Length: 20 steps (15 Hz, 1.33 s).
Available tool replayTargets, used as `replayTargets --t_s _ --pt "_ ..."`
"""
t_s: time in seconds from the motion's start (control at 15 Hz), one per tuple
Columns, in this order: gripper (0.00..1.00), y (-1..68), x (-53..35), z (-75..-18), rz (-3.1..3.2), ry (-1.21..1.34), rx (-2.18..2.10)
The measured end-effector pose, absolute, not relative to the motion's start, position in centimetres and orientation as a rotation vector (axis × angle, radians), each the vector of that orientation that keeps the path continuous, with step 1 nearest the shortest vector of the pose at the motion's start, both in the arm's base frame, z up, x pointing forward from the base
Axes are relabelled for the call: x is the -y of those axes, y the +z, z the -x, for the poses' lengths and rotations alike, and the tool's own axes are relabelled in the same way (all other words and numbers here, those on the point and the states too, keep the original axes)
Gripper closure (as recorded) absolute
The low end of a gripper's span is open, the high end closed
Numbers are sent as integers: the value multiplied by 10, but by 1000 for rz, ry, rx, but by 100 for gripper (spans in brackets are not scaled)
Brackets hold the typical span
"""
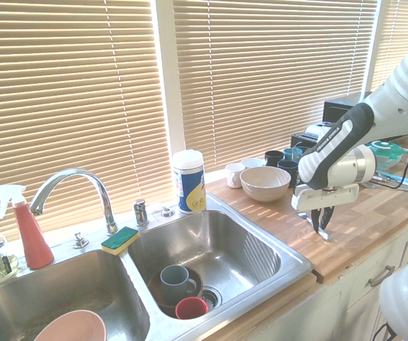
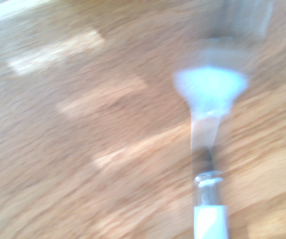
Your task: Put the fork into the sink
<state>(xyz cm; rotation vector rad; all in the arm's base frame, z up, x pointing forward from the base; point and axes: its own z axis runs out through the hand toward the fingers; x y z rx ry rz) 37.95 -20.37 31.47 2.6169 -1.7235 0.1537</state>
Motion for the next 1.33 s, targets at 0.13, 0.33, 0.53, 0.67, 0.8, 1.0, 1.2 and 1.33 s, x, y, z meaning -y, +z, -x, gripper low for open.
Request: replayTargets --t_s 0.13,0.33,0.53,0.67,0.8,1.0,1.2,1.33 --pt "100 328 211 -380 -2605 196 1763" --pt "100 397 211 -388 -2624 326 1777" --pt "100 475 145 -404 -2723 463 1633" --pt "100 497 71 -420 -2794 506 1502" --pt "100 489 2 -436 -2855 487 1377" --pt "100 435 -52 -468 -2927 429 1209" --pt "100 366 -67 -491 -2953 304 1118" --pt "100 334 -78 -492 -2953 243 1074"
